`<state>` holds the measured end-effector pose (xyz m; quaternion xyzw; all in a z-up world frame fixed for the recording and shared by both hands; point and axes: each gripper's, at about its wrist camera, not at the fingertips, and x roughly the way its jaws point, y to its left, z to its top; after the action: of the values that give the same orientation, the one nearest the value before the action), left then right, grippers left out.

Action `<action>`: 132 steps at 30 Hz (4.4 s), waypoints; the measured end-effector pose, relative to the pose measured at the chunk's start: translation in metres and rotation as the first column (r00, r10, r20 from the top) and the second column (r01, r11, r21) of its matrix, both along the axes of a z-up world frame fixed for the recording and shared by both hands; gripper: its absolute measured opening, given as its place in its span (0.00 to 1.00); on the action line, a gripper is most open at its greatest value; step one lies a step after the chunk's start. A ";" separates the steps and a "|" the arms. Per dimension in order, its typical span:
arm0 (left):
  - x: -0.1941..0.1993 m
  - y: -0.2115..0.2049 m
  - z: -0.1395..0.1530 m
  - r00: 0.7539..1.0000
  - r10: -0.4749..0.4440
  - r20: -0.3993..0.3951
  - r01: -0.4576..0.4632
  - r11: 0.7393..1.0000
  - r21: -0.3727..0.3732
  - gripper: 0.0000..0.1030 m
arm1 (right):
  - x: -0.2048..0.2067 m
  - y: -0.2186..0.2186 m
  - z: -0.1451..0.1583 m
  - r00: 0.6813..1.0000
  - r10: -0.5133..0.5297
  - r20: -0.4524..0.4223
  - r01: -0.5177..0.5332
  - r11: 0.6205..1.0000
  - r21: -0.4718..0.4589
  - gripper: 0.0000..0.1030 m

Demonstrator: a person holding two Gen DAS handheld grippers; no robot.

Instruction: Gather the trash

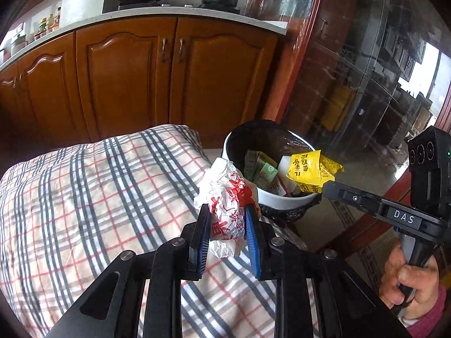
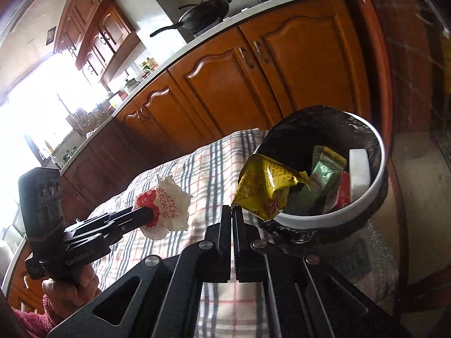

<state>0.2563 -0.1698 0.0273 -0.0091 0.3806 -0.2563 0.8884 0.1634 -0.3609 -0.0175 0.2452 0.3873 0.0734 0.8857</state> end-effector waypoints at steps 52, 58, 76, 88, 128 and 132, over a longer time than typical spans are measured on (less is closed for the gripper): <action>0.132 -0.143 -0.032 0.990 -0.077 -0.122 0.094 0.986 0.135 0.38 | 0.051 -0.092 -0.043 0.988 -0.058 -0.142 0.074 0.992 0.107 0.12; 0.119 -0.128 -0.025 0.993 -0.066 -0.102 0.078 0.990 0.114 0.48 | 0.041 -0.092 -0.037 0.989 -0.079 -0.123 0.093 0.989 0.113 0.25; -0.001 -0.001 -0.028 0.990 0.134 -0.051 -0.138 0.987 -0.080 0.50 | -0.025 -0.036 -0.018 0.984 -0.177 -0.026 0.179 0.977 0.120 0.59; -0.093 0.064 -0.035 0.977 0.212 -0.001 -0.210 0.966 -0.152 0.58 | -0.072 0.040 -0.003 0.968 -0.227 0.104 0.229 0.973 -0.008 0.76; -0.218 0.094 -0.047 0.840 0.390 0.377 -0.400 0.915 -0.054 0.99 | -0.136 0.121 0.005 0.904 -0.139 0.404 0.279 0.909 -0.311 1.00; -0.215 0.097 -0.048 0.842 0.392 0.371 -0.400 0.915 -0.060 0.99 | -0.135 0.120 0.005 0.907 -0.138 0.398 0.273 0.912 -0.307 1.00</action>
<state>0.0410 -0.0725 -0.0211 -0.0296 0.1958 -0.0606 0.9783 0.0286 -0.2408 -0.0129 0.1028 0.1931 -0.0487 0.9746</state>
